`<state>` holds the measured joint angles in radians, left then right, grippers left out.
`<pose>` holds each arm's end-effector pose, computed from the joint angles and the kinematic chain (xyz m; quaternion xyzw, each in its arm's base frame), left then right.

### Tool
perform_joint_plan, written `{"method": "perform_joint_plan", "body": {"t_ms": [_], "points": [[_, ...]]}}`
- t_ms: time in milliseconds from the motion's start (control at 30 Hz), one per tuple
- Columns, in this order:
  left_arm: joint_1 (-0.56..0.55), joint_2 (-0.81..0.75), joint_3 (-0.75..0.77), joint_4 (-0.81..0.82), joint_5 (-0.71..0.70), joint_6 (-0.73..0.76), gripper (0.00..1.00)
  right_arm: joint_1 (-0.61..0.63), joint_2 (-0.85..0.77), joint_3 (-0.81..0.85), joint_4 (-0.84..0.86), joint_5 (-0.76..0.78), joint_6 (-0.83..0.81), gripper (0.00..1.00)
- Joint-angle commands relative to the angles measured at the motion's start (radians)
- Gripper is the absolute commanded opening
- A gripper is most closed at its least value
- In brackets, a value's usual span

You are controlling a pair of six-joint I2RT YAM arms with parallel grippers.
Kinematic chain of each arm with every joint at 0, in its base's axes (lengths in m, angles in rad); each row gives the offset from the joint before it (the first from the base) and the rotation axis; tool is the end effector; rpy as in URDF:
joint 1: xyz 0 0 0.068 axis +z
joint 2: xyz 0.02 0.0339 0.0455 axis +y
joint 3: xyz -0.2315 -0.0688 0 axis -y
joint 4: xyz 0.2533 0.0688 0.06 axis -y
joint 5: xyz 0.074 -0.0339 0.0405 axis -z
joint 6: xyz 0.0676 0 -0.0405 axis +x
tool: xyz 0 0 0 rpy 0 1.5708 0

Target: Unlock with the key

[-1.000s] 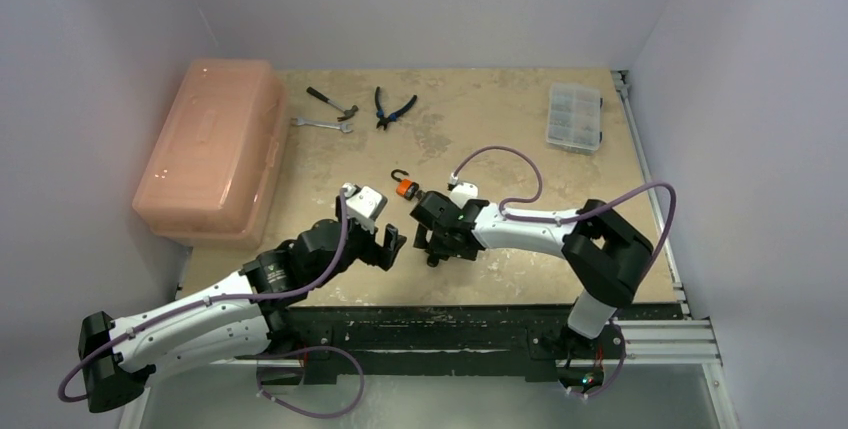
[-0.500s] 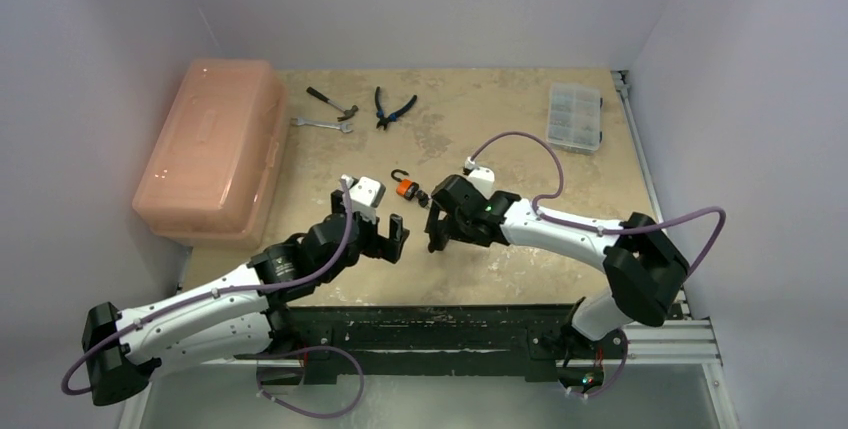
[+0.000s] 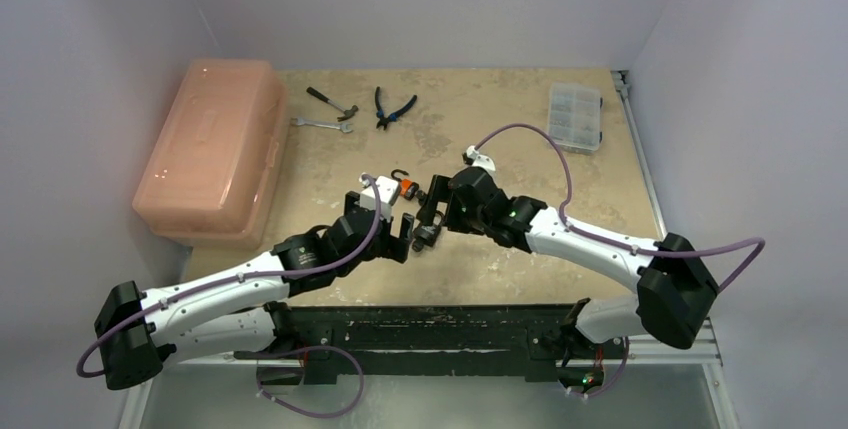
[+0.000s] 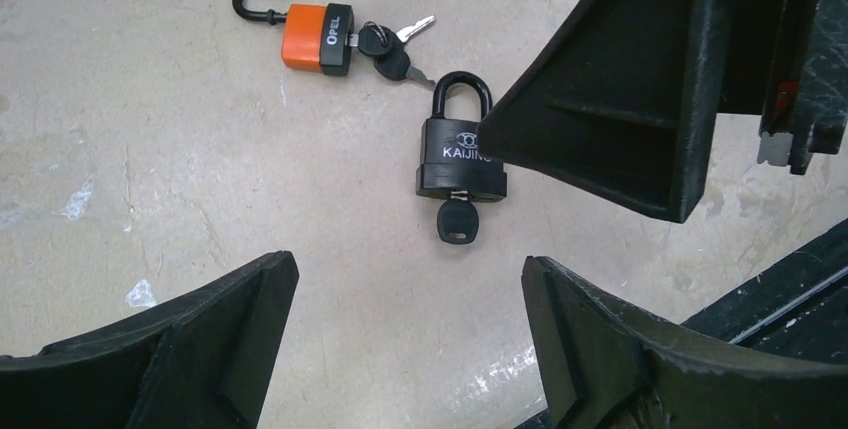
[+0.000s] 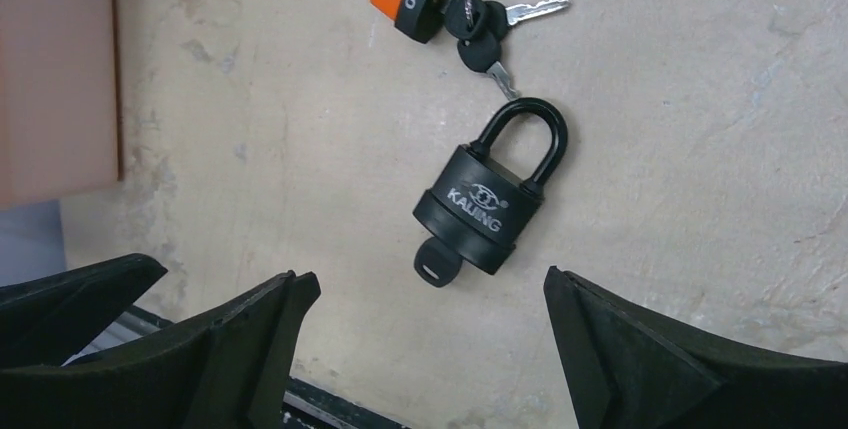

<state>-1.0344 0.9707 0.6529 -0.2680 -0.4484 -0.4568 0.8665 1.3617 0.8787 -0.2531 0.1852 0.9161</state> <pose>0.1586 -0.2094 0.2078 0.1439 0.8535 -0.1688 0.4716 0.2220 0.2421 0.1812 0.0600 0.9090 0.2608 0.3194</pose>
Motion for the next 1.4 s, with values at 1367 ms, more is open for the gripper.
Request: {"method": "perform_joint_plan", "body": {"t_ms": [1367], "points": [[0.125, 0.875, 0.589, -0.204, 0.299, 0.191, 0.77, -0.254, -0.306, -0.061, -0.285, 0.098, -0.031, 0.99]]}}
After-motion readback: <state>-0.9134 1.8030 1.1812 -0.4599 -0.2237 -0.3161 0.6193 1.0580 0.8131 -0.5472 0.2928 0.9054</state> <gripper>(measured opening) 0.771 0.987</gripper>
